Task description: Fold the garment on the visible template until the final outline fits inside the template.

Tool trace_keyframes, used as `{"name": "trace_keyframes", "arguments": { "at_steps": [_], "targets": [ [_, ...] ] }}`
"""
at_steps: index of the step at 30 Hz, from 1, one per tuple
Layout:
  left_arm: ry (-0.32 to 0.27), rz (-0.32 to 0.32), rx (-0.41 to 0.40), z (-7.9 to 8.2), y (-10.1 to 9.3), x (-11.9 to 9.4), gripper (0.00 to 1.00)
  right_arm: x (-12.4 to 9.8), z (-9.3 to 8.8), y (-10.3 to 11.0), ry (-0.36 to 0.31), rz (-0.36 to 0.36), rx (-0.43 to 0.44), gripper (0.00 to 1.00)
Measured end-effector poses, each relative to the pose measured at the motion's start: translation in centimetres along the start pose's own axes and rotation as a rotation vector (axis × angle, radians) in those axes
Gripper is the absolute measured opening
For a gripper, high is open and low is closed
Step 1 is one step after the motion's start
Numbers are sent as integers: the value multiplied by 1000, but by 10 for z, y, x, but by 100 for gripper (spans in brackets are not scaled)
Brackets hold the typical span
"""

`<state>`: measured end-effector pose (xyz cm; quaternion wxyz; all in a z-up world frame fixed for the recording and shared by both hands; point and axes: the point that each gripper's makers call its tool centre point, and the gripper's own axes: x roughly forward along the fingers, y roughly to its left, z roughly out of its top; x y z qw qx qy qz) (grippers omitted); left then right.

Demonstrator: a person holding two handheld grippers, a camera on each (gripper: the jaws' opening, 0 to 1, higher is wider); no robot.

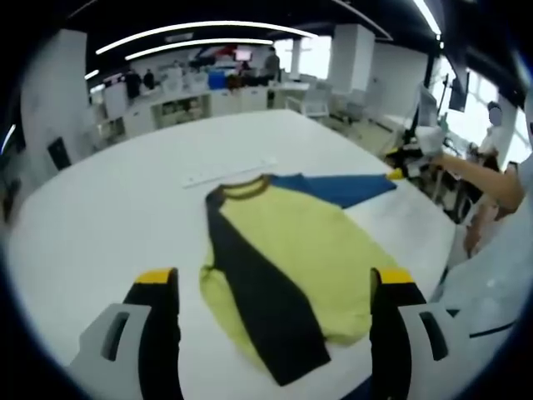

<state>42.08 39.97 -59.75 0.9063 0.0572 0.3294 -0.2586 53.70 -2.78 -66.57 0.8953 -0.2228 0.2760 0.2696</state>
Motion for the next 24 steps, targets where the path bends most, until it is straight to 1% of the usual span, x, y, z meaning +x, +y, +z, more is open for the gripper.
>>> {"name": "trace_keyframes", "arguments": {
  "at_steps": [4, 9, 13, 17, 20, 22, 24],
  "targets": [
    [-6, 2, -2, -1, -1, -2, 91, -4, 10, 9, -24, 12, -21, 71],
    [-12, 3, -6, -3, -3, -5, 91, -5, 13, 18, -29, 28, -19, 76],
    [-19, 8, -12, -6, -3, -8, 91, -10, 23, 24, -57, 32, -21, 84],
    [-14, 7, -17, -11, -5, -10, 91, -15, 30, 31, -83, 43, -15, 85],
    [-14, 4, -18, -13, -6, -12, 91, -20, 36, 38, -99, 49, -15, 89],
    [-20, 7, -17, -13, -7, -14, 91, -22, 39, 43, -108, 57, -16, 92],
    [-33, 13, -19, -12, -7, -17, 92, -26, 43, 49, -123, 57, -30, 91]
  ]
}}
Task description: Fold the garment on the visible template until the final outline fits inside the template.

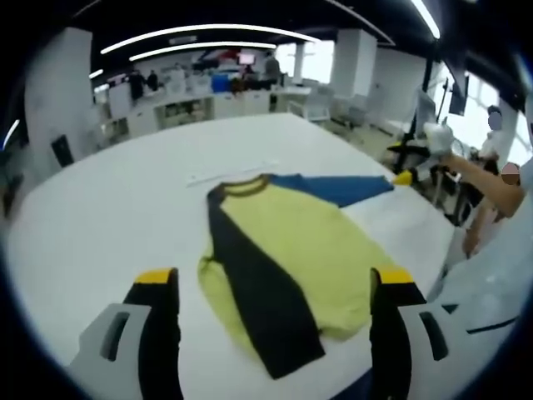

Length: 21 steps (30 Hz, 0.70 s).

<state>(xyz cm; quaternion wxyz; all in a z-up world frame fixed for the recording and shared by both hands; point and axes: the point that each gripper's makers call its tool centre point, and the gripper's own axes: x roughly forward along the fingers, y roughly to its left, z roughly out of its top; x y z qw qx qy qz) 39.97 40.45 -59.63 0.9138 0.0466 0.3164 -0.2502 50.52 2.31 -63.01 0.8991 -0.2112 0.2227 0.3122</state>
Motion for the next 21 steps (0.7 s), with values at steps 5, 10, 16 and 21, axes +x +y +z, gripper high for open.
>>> {"name": "trace_keyframes", "arguments": {
  "at_steps": [5, 10, 16, 21],
  "targets": [
    [-5, 7, -3, -5, -2, -7, 92, -5, 9, 11, -26, 13, -4, 96],
    [-8, 13, -10, -10, -5, -13, 92, -6, 16, 19, -52, 31, -9, 100],
    [-6, 22, -24, -19, -5, -21, 92, -11, 25, 36, -80, 54, -8, 100],
    [-10, 31, -46, -26, -3, -27, 92, -13, 29, 43, -104, 66, 25, 100]
  ]
}}
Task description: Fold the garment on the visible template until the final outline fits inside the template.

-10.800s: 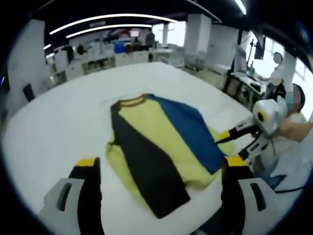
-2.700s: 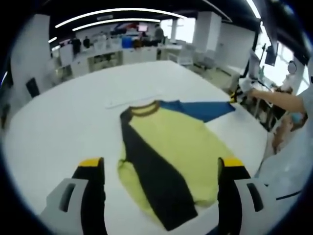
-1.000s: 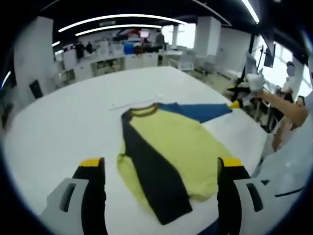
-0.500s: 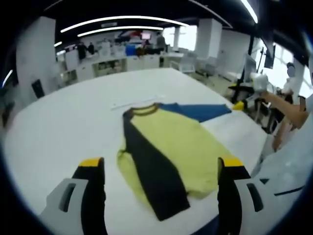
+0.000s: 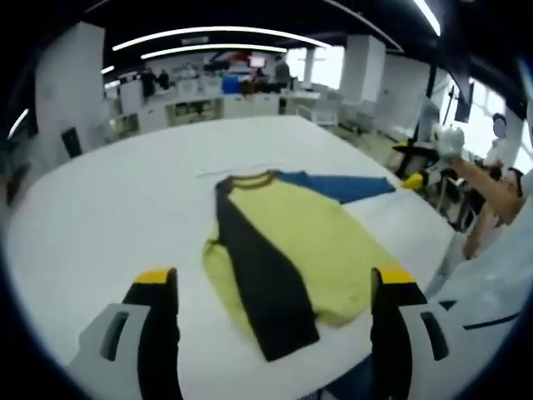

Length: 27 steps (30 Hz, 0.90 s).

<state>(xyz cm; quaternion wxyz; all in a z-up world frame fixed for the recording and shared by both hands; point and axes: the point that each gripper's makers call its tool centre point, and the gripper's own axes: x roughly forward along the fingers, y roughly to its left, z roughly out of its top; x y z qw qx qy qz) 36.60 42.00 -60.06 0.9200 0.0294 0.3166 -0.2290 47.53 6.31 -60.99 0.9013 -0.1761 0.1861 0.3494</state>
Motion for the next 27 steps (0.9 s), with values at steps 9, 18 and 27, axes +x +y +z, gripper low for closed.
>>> {"name": "trace_keyframes", "arguments": {
  "at_steps": [9, 18, 27],
  "targets": [
    [12, 3, -22, -13, 3, -5, 92, -5, 2, 12, 4, 5, 10, 100],
    [51, -29, -43, -28, 0, 1, 91, -12, 15, 32, -12, 20, 10, 100],
    [82, -50, -65, -43, 2, 5, 87, -9, 20, 43, -3, 29, 5, 100]
  ]
}}
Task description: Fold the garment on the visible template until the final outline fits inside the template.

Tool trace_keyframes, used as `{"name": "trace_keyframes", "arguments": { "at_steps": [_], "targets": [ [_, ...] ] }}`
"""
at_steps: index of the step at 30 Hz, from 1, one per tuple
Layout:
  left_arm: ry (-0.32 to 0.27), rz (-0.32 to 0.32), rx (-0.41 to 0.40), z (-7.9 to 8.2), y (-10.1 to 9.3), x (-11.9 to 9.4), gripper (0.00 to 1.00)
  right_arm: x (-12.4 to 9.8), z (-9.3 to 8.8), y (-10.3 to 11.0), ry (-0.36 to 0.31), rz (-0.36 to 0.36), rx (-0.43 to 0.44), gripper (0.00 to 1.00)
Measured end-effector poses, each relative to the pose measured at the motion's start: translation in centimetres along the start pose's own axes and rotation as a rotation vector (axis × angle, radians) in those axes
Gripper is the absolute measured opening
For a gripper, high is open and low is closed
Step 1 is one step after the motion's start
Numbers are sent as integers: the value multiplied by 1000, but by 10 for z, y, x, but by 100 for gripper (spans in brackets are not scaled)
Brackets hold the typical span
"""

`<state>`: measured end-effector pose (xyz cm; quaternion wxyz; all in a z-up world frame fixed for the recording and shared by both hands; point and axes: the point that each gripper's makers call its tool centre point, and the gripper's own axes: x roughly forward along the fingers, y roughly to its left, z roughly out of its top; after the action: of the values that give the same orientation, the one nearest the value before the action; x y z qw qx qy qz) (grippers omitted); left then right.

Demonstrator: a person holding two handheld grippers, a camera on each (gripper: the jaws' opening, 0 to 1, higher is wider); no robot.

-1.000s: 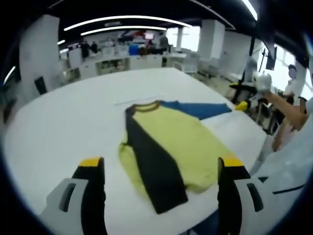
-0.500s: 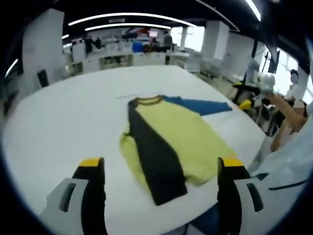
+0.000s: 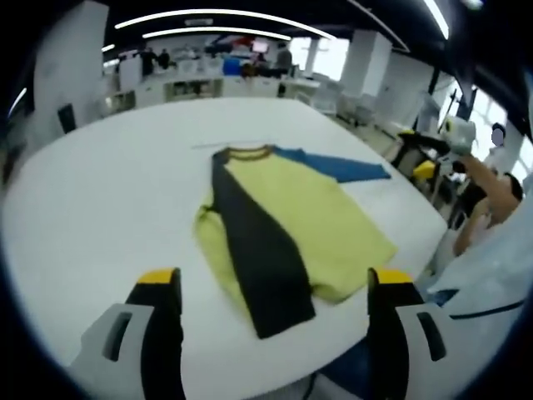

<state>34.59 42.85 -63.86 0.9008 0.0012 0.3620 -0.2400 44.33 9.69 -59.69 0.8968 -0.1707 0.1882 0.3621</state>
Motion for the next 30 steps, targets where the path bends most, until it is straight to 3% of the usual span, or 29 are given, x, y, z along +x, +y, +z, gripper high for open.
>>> {"name": "trace_keyframes", "arguments": {
  "at_steps": [8, 14, 17, 21, 24, 30],
  "targets": [
    [24, -23, -54, -19, -1, 8, 83, 2, 2, 4, 4, -7, 16, 100],
    [105, -54, -112, -50, -8, 16, 82, 2, 7, 7, -2, -16, 4, 100],
    [115, -65, -138, -59, -9, 21, 80, 1, 9, 8, -5, -16, 7, 100],
    [139, -119, -187, -72, -17, 27, 67, -1, 8, 8, -3, -19, 8, 100],
    [148, -125, -192, -78, -17, 32, 68, -2, 6, 8, -3, -15, 9, 100],
    [177, -125, -235, -91, -15, 35, 60, -5, 6, 10, -5, -25, 2, 100]
  ]
}}
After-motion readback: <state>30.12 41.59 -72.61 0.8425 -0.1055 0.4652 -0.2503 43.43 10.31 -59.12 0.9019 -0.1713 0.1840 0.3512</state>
